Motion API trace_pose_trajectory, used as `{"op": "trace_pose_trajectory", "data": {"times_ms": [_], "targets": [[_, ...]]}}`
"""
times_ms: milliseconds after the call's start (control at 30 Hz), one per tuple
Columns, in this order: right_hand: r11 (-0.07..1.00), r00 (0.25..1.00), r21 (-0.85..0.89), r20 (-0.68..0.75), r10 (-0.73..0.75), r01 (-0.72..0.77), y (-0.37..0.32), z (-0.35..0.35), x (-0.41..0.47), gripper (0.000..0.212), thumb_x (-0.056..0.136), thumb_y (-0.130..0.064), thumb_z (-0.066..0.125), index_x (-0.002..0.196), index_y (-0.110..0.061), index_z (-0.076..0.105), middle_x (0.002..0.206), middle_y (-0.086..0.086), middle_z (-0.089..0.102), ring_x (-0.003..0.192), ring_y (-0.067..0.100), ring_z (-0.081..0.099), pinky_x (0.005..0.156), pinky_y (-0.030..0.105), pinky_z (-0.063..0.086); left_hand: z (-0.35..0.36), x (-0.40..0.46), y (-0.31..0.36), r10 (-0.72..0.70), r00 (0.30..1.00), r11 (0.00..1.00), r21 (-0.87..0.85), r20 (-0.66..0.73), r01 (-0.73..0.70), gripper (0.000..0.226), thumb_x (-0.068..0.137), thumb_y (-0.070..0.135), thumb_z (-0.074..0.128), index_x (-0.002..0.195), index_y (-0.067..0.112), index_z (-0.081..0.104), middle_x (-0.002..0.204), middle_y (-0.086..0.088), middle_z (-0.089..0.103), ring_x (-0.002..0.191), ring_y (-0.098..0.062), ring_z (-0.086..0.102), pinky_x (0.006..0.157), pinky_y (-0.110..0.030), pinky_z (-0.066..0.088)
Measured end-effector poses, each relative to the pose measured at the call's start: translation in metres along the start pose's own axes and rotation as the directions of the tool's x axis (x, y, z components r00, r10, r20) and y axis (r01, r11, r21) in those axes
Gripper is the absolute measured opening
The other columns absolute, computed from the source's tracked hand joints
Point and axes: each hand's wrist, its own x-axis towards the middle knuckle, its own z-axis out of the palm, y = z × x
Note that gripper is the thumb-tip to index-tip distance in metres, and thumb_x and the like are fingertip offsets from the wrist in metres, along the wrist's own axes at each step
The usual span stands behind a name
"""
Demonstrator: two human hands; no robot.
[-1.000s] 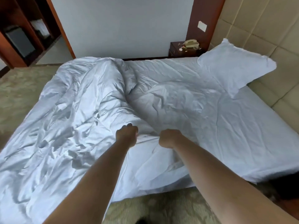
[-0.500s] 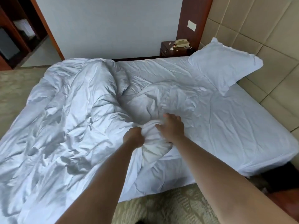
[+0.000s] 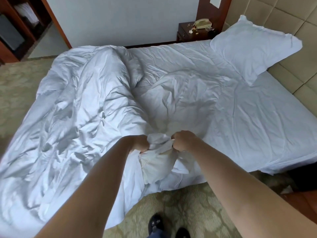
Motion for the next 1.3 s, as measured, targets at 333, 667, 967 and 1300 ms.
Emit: {"op": "trace_pose_trajectory", "data": {"times_ms": [333,667,967,1300], "targets": [[0.982,0.679,-0.044,0.717,0.159,-0.183,0.016,0.022,-0.042,0.065,0.087,-0.017,0.058,0.147,-0.017,0.034,0.155,0.01,0.021,0.134,0.037,0.034,0.108,0.039,0.033,0.037,0.0,0.012,-0.055,0.953,0.886,0.454,0.298,-0.091,0.071,0.076,-0.002,0.067,0.141,0.008,0.041,0.132,-0.013,0.052,0.103,-0.03,0.061,0.073,-0.024,0.052],[0.956,0.895,-0.006,0.351,0.275,-0.292,0.045,0.024,-0.046,0.07,0.091,-0.027,0.055,0.151,-0.024,0.02,0.154,0.007,0.028,0.136,0.028,0.037,0.105,0.037,0.038,0.057,0.022,0.022,0.13,0.98,0.862,0.472,0.15,-0.187,0.065,0.089,0.005,0.055,0.147,0.02,0.033,0.152,-0.004,0.03,0.139,-0.022,0.032,0.108,-0.029,0.032],[0.965,0.956,-0.022,0.137,0.261,-0.261,0.055,-0.007,-0.041,0.077,0.088,-0.032,0.056,0.152,-0.024,0.014,0.153,0.003,0.026,0.138,0.025,0.03,0.106,0.037,0.034,0.032,0.045,0.056,0.318,0.948,0.851,0.434,0.018,-0.294,0.062,0.091,0.008,0.044,0.149,0.022,0.026,0.157,-0.003,0.021,0.145,-0.018,0.022,0.117,-0.028,0.022],[0.966,0.966,0.046,0.074,0.249,-0.253,0.152,-0.039,-0.02,0.075,0.091,-0.033,0.053,0.153,-0.023,0.012,0.157,0.003,0.017,0.144,0.024,0.02,0.112,0.038,0.029,0.042,0.086,0.144,0.335,0.941,0.824,0.497,-0.045,-0.27,0.058,0.091,0.011,0.041,0.146,0.027,0.033,0.151,0.001,0.032,0.14,-0.019,0.03,0.113,-0.034,0.03]]}}
